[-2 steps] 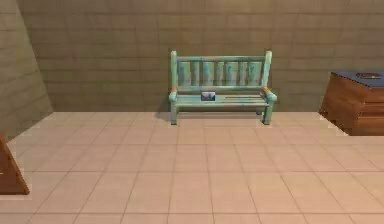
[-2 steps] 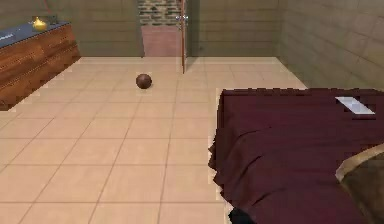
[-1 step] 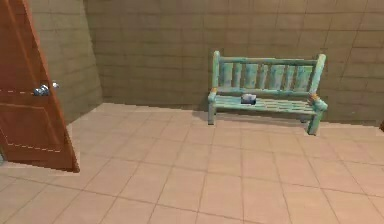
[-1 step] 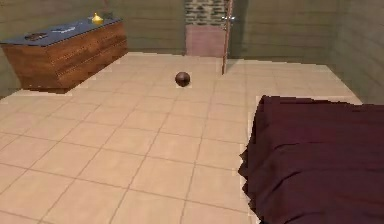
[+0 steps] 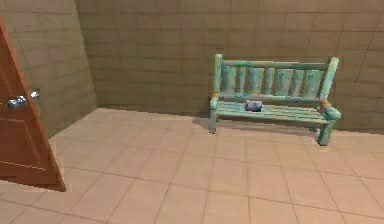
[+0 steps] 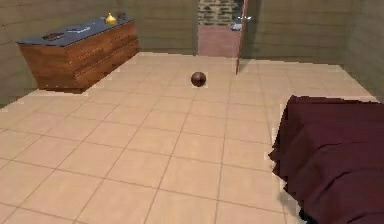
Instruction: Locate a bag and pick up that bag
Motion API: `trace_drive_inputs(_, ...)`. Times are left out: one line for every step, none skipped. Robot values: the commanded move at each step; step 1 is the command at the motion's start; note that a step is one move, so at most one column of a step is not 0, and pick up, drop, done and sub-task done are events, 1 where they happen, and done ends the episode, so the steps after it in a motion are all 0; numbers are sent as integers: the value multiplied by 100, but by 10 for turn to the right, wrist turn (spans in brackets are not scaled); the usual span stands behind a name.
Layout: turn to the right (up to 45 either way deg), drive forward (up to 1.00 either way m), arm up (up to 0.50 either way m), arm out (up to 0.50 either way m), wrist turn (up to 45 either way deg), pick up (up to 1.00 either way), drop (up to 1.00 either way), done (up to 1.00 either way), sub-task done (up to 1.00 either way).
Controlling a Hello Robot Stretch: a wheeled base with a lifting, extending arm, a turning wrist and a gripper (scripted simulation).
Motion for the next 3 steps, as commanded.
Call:
trace_drive_inputs(450,0,0,0,0,0,0,0,0)
trace_drive_inputs(270,0,0,0,0,0,0,0,0)
trace_drive_inputs(450,0,0,0,0,0,0,0,0)
